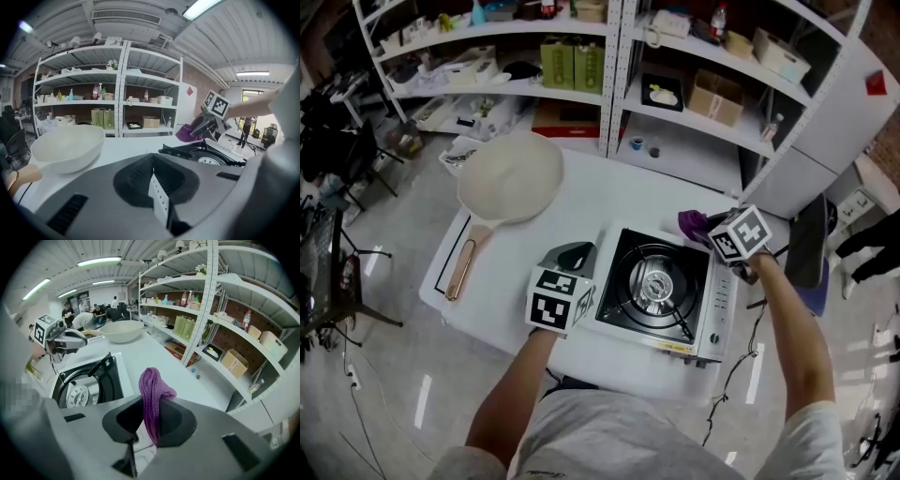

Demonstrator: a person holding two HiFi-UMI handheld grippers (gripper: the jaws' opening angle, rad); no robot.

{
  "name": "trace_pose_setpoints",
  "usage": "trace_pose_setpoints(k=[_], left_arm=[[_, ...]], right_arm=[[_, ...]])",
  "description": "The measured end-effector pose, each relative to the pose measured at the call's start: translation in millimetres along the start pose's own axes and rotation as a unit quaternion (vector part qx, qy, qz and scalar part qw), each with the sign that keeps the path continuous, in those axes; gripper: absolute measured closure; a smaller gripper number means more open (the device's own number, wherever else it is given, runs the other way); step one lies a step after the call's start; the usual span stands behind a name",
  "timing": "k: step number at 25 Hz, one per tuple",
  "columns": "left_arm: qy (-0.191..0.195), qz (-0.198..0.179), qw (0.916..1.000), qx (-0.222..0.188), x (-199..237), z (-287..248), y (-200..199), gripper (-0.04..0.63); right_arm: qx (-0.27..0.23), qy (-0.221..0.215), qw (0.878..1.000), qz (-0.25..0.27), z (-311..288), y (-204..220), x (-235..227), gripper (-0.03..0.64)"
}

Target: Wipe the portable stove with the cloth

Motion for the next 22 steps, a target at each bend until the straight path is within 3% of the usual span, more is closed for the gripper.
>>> trace_pose_setpoints(k=[22], left_arm=[[0.024,0.009,0.9995,0.018,20.6,-2.7,18.5,0.591]], right_arm=[[-0.004,-0.034,0.999,0.025,-45.4,-94.9,64.3,0.552]])
Point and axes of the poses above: the fingertips, and each gripper's own axes: z backward along the fingers, x to its left, y out of its underside, the point moved 10 cm from there along z, backward along the fingers, and after that the axes turned 10 degrees about y, right-handed, at the moved point
